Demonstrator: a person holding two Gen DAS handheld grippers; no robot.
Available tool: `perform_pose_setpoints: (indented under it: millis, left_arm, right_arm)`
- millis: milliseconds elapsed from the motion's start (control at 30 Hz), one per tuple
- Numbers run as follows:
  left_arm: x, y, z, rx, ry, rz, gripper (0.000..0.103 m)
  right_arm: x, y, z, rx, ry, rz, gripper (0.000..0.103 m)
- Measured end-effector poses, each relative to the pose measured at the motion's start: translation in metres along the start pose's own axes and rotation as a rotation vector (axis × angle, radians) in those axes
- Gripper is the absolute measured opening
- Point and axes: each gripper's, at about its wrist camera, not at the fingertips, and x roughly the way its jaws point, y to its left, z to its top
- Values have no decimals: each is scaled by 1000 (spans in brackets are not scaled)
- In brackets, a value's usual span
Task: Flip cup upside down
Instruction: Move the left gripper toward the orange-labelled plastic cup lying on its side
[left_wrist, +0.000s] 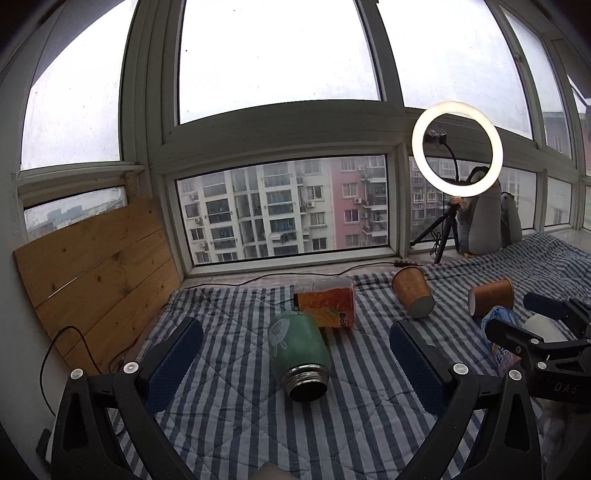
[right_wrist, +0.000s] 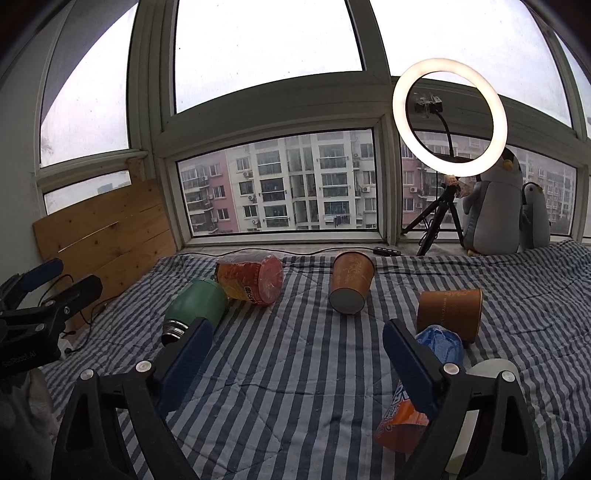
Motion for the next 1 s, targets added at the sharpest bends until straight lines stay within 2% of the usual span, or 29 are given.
perform_pose_setpoints:
  millis: [167, 433, 500, 667, 767, 1000]
  left_arm:
    - [65, -17, 46, 15, 139, -75, 102]
    - [173, -56, 66, 80, 307, -101, 102]
    - [195, -51, 68, 70, 328, -91, 102]
    - [250, -23, 66, -46, 401, -92, 102]
    - [270, -30, 63, -9, 402, -68, 102]
    - [312, -46, 65, 32, 448, -82, 102]
  right_arm:
    - [-3, -20, -2, 27, 13, 32, 92]
    - [-13, -53, -2, 91, -12, 82, 92]
    - [-14, -55, -3, 91, -12, 95, 92]
    - [-11, -54, -6, 84, -24, 120, 92]
    - [-9, -52, -9, 99, 3, 169, 92]
    - [-11, -36, -18, 37, 6, 176, 92]
